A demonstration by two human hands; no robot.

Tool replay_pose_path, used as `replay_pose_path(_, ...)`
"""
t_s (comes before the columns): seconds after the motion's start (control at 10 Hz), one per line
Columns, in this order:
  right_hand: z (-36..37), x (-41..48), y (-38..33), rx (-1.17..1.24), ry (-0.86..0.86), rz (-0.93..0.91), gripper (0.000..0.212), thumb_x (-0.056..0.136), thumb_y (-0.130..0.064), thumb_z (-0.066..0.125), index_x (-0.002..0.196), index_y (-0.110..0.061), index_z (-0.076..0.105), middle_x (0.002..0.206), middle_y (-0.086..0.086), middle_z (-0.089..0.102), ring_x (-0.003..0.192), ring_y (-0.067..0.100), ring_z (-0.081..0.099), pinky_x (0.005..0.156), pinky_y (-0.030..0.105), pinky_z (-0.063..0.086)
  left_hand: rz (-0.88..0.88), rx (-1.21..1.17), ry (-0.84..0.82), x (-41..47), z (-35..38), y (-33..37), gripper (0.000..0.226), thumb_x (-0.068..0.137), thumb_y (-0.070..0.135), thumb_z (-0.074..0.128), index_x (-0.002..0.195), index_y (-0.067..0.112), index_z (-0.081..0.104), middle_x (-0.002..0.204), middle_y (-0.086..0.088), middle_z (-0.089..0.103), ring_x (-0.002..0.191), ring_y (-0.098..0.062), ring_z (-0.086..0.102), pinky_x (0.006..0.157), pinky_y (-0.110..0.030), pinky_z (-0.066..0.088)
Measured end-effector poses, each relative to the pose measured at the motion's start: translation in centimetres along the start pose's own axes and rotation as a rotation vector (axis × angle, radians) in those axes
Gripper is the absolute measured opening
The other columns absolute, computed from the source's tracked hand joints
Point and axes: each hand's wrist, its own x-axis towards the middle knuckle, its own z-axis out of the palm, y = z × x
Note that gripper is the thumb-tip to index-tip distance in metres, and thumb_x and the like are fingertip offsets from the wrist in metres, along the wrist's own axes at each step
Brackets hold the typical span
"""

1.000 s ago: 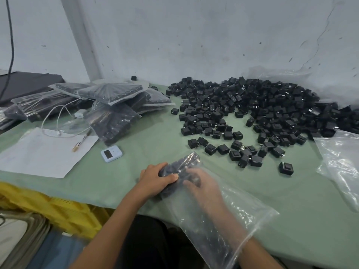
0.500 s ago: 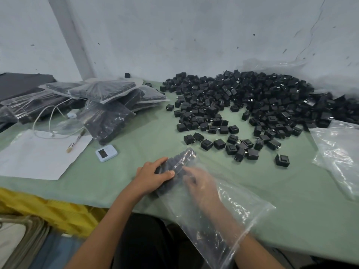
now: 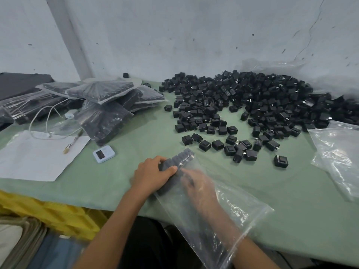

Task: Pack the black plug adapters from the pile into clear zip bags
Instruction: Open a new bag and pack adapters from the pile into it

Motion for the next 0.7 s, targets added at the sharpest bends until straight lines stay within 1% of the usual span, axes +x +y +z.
replay_pose_path(0.1,-0.1,0.0,-0.2,-0.008,0.035,0.002,0.026,0.099,-0.015,0.057,0.119,-0.023,0.071,0.105,-0.011,0.061,0.09,-0.003,0.05,0.077,-0.005,0.029,-0.015,0.003,-0.012,0.2,0.2,0.0,0.048,0.081,0.068,0.061,0.119,0.038,0.06,0.124,0.005,0.063,0.119,-0.024,0.054,0.101,-0.042,0.044)
replay_pose_path(0.2,-0.1,-0.2,-0.5,0.02,0.082,-0.02,0.025,0.096,-0.011,0.06,0.115,-0.021,0.074,0.095,-0.016,0.055,0.081,-0.004,0.047,0.074,-0.008,0.028,-0.03,-0.009,-0.013,0.3,0.2,-0.1,0.047,0.081,0.068,0.061,0.118,0.039,0.059,0.124,0.007,0.063,0.119,-0.024,0.053,0.102,-0.042,0.043)
replay_pose_path(0.3,-0.1,-0.1,-0.2,-0.015,0.053,0.024,0.028,0.097,-0.011,0.058,0.12,-0.021,0.071,0.097,-0.015,0.054,0.085,0.002,0.049,0.074,-0.008,0.027,-0.04,-0.031,-0.016,0.3,0.3,-0.1,0.046,0.081,0.067,0.061,0.117,0.039,0.059,0.123,0.008,0.063,0.119,-0.024,0.052,0.103,-0.043,0.042)
replay_pose_path(0.4,-0.4,0.0,-0.9,-0.028,0.0,0.043,0.03,0.097,-0.011,0.056,0.123,-0.02,0.069,0.102,-0.009,0.059,0.089,0.005,0.052,0.078,-0.004,0.031,-0.053,-0.071,-0.019,0.3,0.2,-0.1,0.045,0.081,0.065,0.063,0.116,0.038,0.06,0.121,0.009,0.063,0.117,-0.022,0.054,0.103,-0.043,0.043)
replay_pose_path(0.5,-1.2,-0.9,-1.7,-0.142,-0.154,0.056,0.037,0.103,-0.015,0.044,0.139,-0.017,0.053,0.129,0.009,0.057,0.113,0.021,0.055,0.097,0.024,0.042,-0.06,-0.096,-0.03,0.3,0.1,-0.1,0.042,0.08,0.065,0.065,0.113,0.04,0.06,0.119,0.011,0.063,0.115,-0.021,0.055,0.104,-0.044,0.042)
replay_pose_path(0.6,-4.2,-3.0,0.0,-0.104,-0.42,0.144,0.037,0.107,-0.02,0.04,0.142,-0.02,0.05,0.145,0.006,0.05,0.129,0.021,0.05,0.113,0.032,0.035,-0.056,-0.076,-0.026,0.4,0.1,-0.3,0.041,0.081,0.067,0.064,0.112,0.042,0.058,0.119,0.011,0.062,0.117,-0.021,0.054,0.104,-0.044,0.041)
replay_pose_path(0.7,-15.0,-9.0,0.2,0.081,-0.582,-0.004,0.018,0.1,-0.028,0.06,0.11,-0.036,0.072,0.114,-0.015,0.07,0.099,0.001,0.065,0.098,0.023,0.048,-0.056,-0.071,-0.031,0.5,0.2,-0.4,0.04,0.08,0.068,0.063,0.111,0.043,0.056,0.119,0.012,0.062,0.117,-0.021,0.054,0.104,-0.043,0.04)
